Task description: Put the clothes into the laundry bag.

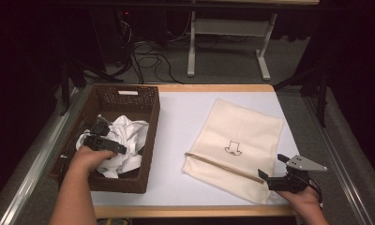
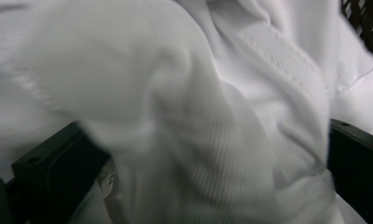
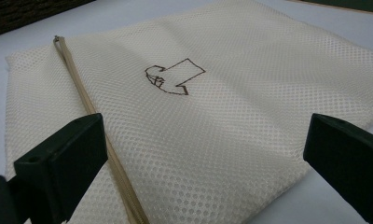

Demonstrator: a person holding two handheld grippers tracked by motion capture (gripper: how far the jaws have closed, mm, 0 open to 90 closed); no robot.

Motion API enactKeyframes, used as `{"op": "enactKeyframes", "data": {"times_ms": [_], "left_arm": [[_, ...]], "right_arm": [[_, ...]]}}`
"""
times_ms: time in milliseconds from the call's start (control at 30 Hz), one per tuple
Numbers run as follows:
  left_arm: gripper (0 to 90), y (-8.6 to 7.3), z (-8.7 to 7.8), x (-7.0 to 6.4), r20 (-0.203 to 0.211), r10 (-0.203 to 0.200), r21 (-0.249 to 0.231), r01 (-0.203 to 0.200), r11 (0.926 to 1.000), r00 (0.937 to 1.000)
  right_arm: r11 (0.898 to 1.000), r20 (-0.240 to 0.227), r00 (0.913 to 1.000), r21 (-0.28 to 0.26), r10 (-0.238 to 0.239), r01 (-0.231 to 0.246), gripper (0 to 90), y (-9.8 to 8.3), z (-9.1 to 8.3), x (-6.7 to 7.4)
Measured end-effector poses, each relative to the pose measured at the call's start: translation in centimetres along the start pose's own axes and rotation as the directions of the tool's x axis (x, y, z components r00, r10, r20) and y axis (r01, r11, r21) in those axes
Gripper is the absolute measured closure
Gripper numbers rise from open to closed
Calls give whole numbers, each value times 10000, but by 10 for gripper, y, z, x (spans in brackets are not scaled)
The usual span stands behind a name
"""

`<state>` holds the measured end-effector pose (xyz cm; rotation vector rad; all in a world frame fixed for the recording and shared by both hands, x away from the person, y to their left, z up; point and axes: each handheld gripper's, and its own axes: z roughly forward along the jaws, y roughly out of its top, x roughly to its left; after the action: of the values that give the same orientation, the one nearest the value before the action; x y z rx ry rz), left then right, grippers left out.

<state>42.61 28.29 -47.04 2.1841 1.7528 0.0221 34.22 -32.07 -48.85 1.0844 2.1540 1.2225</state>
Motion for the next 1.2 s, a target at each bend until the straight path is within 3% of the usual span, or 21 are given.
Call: {"op": "enactKeyframes", "data": {"times_ms": [67, 167, 400, 500, 600, 767, 867, 1000, 1033, 1067, 1200], "left_arm": [[0, 1, 12, -7, 42, 432, 741, -434, 9963, 9991], [2, 1, 25, -13, -479, 1138, 1503, -1055, 9830, 9923], [186, -1, 22, -15, -1002, 1406, 1323, -1268, 9831, 9850], [310, -1, 19, -15, -933, 1528, 1080, -1425, 9839, 9838], [505, -2, 15, -15, -794, 1596, 825, -1531, 9848, 9840], [662, -2, 12, -15, -793, 1555, 671, -1504, 9863, 9847], [705, -2, 8, -16, -891, 1575, 342, -1550, 9873, 9835], [718, -5, -6, -16, -1220, 1454, -861, -1564, 9839, 9818], [718, -5, -6, -16, -1220, 1454, -861, -1564, 9839, 9818], [718, -7, -11, -17, -1363, 1442, -1411, -1633, 9764, 9801], [718, -10, -19, -21, -1777, 1560, -2277, -1948, 9540, 9716]], "right_arm": [[10000, 1, 10000, 2, -33, 33, 1, 0, 0, 0], [10000, 7, 10000, 21, 9, -9, 1, 0, 0, 0], [10000, 21, 10000, -9, -29, 29, 1, 0, -1, 0], [10000, 14, 10000, 11, -7, 7, 1, 0, -1, 0], [10000, -2, 10000, -16, 32, -32, 1, 0, -1, 0], [10000, -5, 10000, -24, 58, -58, 1, -1, -1, -1], [9999, 4, 10000, -66, 94, -94, 2, 0, -2, -2], [9999, 2, 9999, -84, 141, -141, 3, -1, -2, -2], [9998, -1, 9999, -73, 169, -169, 3, -1, -2, -2], [9998, -2, 9999, -71, 168, -168, 3, -1, -2, -2], [9998, 2, 9999, -87, 155, -155, 3, -1, -2, -3]]}}
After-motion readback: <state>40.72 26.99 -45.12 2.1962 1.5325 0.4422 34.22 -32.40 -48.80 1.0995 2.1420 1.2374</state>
